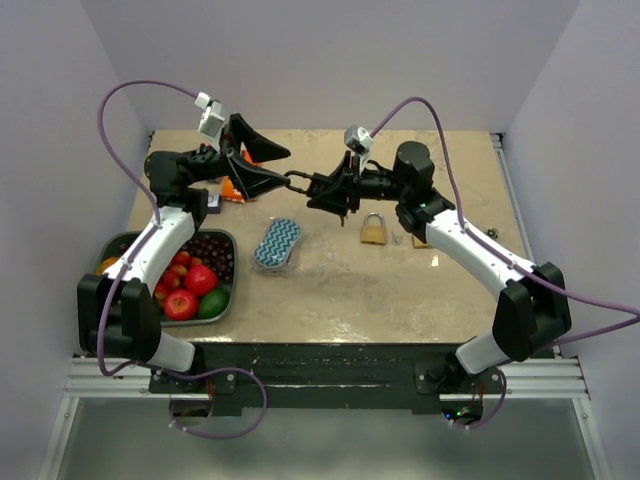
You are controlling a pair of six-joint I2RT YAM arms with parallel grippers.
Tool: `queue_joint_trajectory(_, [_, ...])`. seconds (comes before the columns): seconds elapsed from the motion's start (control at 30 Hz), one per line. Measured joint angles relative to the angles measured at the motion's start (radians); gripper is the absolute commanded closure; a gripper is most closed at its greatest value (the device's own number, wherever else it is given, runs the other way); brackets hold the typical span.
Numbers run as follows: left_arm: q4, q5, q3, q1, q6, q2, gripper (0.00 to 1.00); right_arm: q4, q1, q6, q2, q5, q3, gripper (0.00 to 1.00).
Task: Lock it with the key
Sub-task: Lock the lock.
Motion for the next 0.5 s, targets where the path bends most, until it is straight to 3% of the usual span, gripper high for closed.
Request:
queue_joint_trajectory(0.13, [-0.030,0.094,-0.001,0.039,0.081,0.000,0.26,-0.101,-0.005,-0.043,-0.005,0.000,0.007,1.00])
queue_joint_trajectory(0.2, [-0.138,0.138,0.000,0.039,0.185,-0.007,0.29,-0.145,-0.005,-0.066,-0.010,0.000,0.010,1.00])
queue_joint_trajectory(0.3, [-0.623,0.150,0.112,0.036,0.591,-0.008,0.34,-0.198,-0.005,-0.103,-0.021,-0.002,0.014,1.00])
queue_joint_trajectory(0.4, [-1.137,0.079,0.346,0.019,1.020,0.048,0.35,-0.255,-0.005,-0.150,-0.032,-0.008,0.024,1.00])
queue_joint_trajectory(0.5, [-1.480,0.063,0.481,0.006,1.294,0.094,0.38,-0.303,-0.005,-0.194,-0.048,-0.016,0.026,1.00])
